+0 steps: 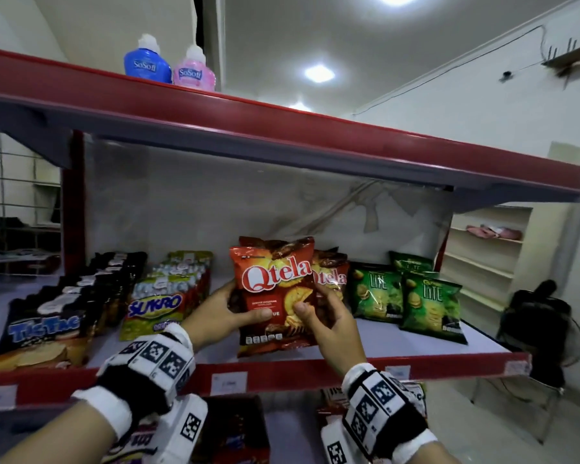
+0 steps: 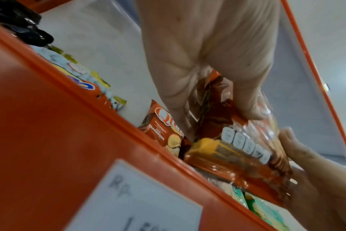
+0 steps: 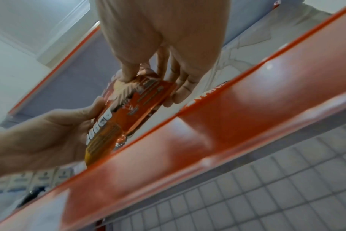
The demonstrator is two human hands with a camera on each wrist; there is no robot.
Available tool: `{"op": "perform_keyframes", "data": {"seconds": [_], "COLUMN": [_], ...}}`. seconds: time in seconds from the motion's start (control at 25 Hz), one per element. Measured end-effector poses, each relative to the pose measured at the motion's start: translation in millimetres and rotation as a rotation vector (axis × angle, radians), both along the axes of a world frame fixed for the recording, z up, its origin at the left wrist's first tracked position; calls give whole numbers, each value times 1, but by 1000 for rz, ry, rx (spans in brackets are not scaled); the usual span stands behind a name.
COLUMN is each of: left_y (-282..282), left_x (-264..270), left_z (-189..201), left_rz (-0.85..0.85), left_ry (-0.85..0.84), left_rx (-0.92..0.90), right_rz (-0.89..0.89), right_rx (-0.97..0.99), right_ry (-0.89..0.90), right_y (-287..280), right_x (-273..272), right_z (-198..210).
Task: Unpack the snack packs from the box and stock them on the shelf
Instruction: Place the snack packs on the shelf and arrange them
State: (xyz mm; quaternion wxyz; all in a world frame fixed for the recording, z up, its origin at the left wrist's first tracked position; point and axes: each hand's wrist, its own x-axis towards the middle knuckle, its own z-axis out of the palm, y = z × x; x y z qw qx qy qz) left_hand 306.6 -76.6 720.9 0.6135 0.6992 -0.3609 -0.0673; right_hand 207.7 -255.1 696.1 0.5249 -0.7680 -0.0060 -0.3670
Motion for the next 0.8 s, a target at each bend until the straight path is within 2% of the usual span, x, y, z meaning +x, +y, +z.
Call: {"op": "perform_keyframes", "data": {"seconds": [0.16,0.28,0.36,0.4,0.56,0.68,0.8], "left_y": [-30,-36,-34,-30,-31,-35,-46], "left_x": [4,12,16,17,15,19,25], "left_z": [13,25,27,27,20,10,1], "left_rz": [127,279,346,373,430,490,570], "left_ry": [-44,-38,-33,-26,6,13,46], "left_rx": [34,49,70,67,89,189,294], "right_rz": [-66,-300,-483,-517,-546,-576,-502], "right_rx": [-96,-347,-500,-554,-717,-760,-745], "right_ry": [24,71,187,246,292,323,408], "right_y": [-56,-94,-106,-107,-109,-106,-108], "right_x": [-15,-23,-23,-21,-20,-22,-23], "right_z": [-19,-30,-33,-34,-41,-42,-37]}}
